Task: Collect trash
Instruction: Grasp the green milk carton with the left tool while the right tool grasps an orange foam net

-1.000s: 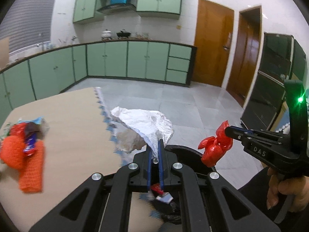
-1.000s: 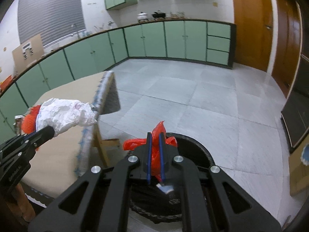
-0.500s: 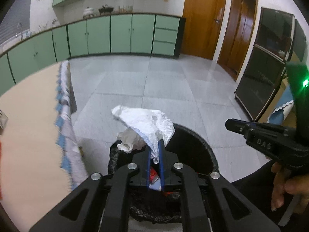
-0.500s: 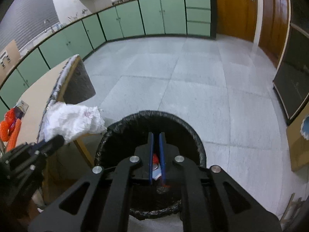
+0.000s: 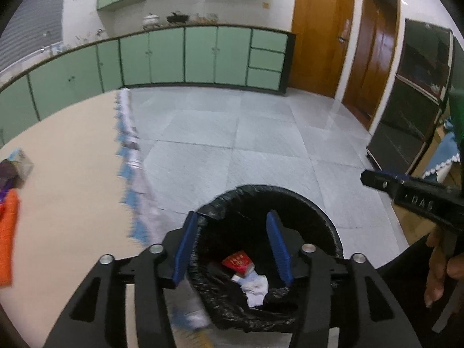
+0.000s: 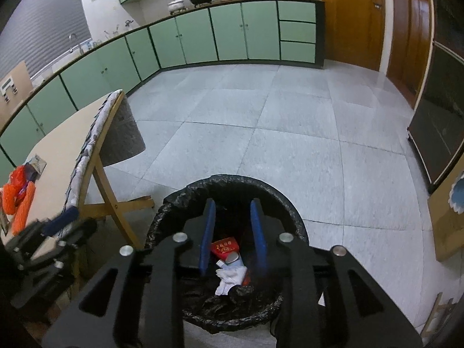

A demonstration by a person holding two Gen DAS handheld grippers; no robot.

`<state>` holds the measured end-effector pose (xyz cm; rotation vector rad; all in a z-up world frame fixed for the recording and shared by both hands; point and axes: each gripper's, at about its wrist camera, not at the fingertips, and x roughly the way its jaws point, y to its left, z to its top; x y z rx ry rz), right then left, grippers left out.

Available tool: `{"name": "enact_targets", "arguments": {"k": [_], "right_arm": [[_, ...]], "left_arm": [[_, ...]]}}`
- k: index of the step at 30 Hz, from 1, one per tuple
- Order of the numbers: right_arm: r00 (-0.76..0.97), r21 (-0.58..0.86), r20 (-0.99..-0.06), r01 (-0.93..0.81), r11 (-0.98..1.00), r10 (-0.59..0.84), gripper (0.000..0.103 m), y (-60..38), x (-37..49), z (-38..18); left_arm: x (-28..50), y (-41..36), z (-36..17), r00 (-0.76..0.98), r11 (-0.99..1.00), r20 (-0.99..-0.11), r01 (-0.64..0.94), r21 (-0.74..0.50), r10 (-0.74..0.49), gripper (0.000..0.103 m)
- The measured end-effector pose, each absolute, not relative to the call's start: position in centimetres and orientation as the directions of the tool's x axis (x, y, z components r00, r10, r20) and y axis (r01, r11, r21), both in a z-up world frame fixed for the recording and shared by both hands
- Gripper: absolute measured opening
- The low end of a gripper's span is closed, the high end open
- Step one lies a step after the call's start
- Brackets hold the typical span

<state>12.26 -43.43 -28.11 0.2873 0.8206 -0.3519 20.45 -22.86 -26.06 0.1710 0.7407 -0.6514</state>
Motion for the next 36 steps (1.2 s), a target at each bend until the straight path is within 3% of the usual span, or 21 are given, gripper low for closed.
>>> {"name": "enact_targets", "arguments": {"k": [6,21,26,36], "right_arm": [[0.676,0.125,-0.725,0.314,0.941,-0.129,0.038,-39.2,13.3,-25.7],[0.729,0.108,-0.667,-0.109,0.988,0.154,0.040,-19.3,20.3,-21.4],[0.718,0.102,-0.671,-0.159,0.982,0.186,0.040,-15.5,21.6,-21.7],[0.692,0.110,-0.686,-0.207,0.972,0.225,0.040,-8.5,24.8,-23.4]], "left_arm": [[19.6,-17.0,-22.7,0.665,0.855,-0.612,0.518,-0.036,-0.428,0.065],[20.0,7.4,-19.8,0.887,0.996,-0.462,0.054,0.066,-0.018,0.071],[21.3,12.1,-20.8,0.887,0.998,-0.460,0.006,0.061,0.022,0.071],[24.3,14.0,-23.1,0.874,0.996,-0.486,0.055,0.074,-0.012,0.071]]}}
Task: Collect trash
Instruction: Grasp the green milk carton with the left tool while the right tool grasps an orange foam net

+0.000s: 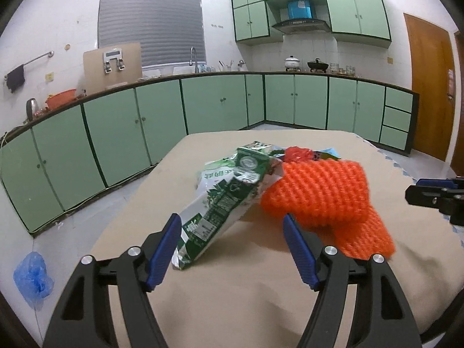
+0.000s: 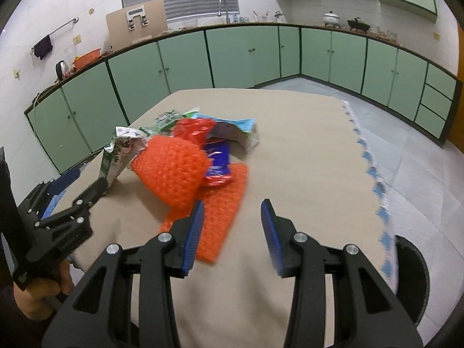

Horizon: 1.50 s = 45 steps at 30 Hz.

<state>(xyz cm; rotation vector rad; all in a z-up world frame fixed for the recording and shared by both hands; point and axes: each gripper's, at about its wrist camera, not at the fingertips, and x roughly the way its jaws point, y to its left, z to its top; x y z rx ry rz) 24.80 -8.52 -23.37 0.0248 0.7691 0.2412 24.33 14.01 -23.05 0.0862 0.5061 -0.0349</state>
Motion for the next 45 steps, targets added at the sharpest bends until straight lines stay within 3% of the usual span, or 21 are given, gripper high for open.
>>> {"name": "enact_targets", "arguments": {"k": [9,11,13,15,16,20,25,45], "right_arm": [[0.682,0.123,-0.693,-0.206,0.971,0.233,0.041,-5.9,26.6,-24.2],[0.681,0.129,-0.692,-0.208,0.970,0.238,0.041,-5.9,26.7,-24.3],[0.683,0.134,-0.689,-0.209,0.969,0.243,0.042,-5.9,26.7,-24.2],[0.685,0.140,-0.683,-0.217,0.966,0.253,0.043,-5.8,26.7,-24.2],[0.688,0.139,-0.678,-0.224,0.965,0.258,0.044,-5.7,26.6,-24.1],[0.686,0.145,-0.675,-0.240,0.960,0.274,0.049,-5.3,26.5,-24.2],[0.691,0.157,-0.659,-0.260,0.953,0.297,0.051,-4.7,26.5,-23.8],[0.667,0.165,-0.668,-0.300,0.940,0.330,0.051,-2.8,26.7,-24.1]], "left_arm": [[27.0,14.5,-24.5,0.856,0.994,-0.516,0.079,0.079,-0.027,0.070],[27.3,14.7,-24.7,0.849,0.994,-0.527,0.087,0.071,-0.037,0.063],[27.6,15.0,-24.9,0.840,0.993,-0.540,0.099,0.061,-0.051,0.045],[28.1,15.0,-24.9,0.835,0.993,-0.548,0.105,0.055,-0.058,0.040],[28.1,15.1,-24.9,0.834,0.993,-0.548,0.108,0.051,-0.063,0.032],[27.9,15.3,-24.8,0.835,0.994,-0.546,0.103,0.035,-0.067,0.026],[27.1,15.7,-24.3,0.844,0.996,-0.531,0.092,0.002,-0.077,0.007],[25.4,16.3,-23.1,0.859,0.995,-0.501,0.089,-0.054,-0.104,0.005]]}}
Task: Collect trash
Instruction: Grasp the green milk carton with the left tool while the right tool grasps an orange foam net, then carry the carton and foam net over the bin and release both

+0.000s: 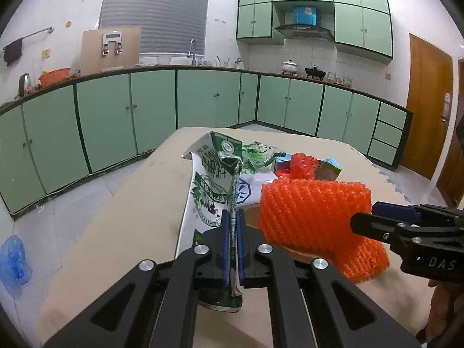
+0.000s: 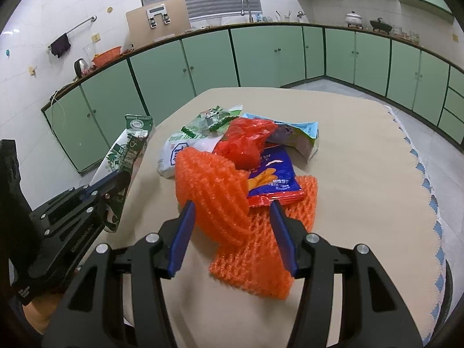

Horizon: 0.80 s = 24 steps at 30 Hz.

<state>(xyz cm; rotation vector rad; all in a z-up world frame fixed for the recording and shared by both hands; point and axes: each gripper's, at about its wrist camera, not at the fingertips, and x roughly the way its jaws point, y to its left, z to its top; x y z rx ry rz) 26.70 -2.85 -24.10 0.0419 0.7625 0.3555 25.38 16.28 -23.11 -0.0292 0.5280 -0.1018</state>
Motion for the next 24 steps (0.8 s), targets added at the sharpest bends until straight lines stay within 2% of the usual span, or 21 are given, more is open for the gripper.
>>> {"name": "enact_targets", "arguments": {"k": [1,6,9,24], "right_arm": [[0.664,0.164,-0.670,-0.304,0.939,0.332,0.050,-2.8,26.7,-24.2],[0.658,0.150,-0.671,-0.332,0.931,0.343,0.026,-2.4,26.7,-24.2],[0.660,0.150,-0.665,-0.340,0.928,0.349,0.022,-2.4,26.4,-24.0],[0.687,0.165,-0.619,-0.362,0.918,0.382,0.018,-3.5,24.4,-21.1]], "left_arm": [[25.3,16.3,-23.1,0.859,0.995,-0.502,0.088,-0.054,-0.103,0.005],[25.2,16.1,-23.1,0.859,0.995,-0.502,0.088,-0.052,-0.102,0.005],[24.9,16.0,-22.9,0.859,0.995,-0.501,0.090,-0.053,-0.104,0.005],[22.8,15.6,-20.6,0.870,0.996,-0.485,0.085,-0.036,-0.091,0.005]]}}
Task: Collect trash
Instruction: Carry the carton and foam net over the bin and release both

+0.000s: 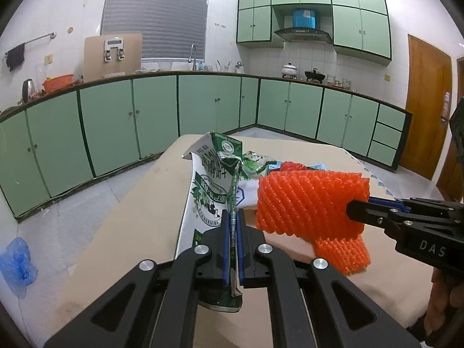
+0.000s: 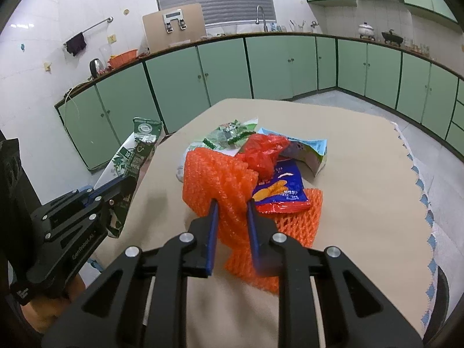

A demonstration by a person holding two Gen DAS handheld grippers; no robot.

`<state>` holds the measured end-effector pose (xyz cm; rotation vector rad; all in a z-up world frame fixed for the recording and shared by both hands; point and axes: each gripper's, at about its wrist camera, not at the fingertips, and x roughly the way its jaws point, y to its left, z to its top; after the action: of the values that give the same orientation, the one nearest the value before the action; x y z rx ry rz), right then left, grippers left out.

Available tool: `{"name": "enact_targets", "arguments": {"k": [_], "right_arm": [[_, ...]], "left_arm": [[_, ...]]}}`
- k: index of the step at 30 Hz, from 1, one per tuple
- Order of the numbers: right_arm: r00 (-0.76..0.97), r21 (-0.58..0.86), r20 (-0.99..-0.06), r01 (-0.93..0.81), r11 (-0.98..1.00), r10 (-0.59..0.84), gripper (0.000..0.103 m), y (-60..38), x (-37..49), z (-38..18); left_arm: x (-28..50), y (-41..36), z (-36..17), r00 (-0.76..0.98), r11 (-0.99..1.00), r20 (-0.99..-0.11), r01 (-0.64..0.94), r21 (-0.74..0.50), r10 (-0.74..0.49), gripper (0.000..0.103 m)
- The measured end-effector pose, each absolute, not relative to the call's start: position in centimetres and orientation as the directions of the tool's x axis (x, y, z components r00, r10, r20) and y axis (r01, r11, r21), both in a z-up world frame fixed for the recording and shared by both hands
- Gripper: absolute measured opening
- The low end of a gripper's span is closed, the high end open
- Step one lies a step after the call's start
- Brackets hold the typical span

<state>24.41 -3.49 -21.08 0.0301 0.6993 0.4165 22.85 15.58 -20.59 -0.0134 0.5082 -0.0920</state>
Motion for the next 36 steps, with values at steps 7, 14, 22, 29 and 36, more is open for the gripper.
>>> {"name": "enact_targets", "arguments": {"k": [7,14,22,29,36], "right_arm": [[0.723,0.159,-0.582,-0.349,0.924,0.373,0.018,-5.6,22.8,-18.5],[0.773,0.140,-0.562,-0.260,0.955,0.293,0.018,-12.4,20.3,-16.8],[0.809,0.134,-0.574,-0.064,0.989,0.130,0.018,-23.6,17.0,-17.3],[0.789,0.149,-0.614,0.136,0.979,-0.016,0.018,-32.7,13.4,-19.7],[0.740,0.153,-0.661,0.295,0.943,-0.124,0.018,-39.8,10.4,-22.9]], "left_arm": [[21.0,14.5,-18.7,0.878,0.995,-0.468,0.096,-0.020,-0.095,0.005],[18.9,11.4,-16.8,0.882,0.987,-0.446,0.161,-0.014,-0.150,0.005],[17.6,3.4,-16.5,0.844,0.948,-0.451,0.317,-0.020,-0.291,0.005],[17.1,-6.5,-17.1,0.763,0.873,-0.467,0.486,-0.042,-0.447,0.005],[17.0,-16.1,-18.7,0.650,0.776,-0.502,0.627,-0.071,-0.571,0.005]]}}
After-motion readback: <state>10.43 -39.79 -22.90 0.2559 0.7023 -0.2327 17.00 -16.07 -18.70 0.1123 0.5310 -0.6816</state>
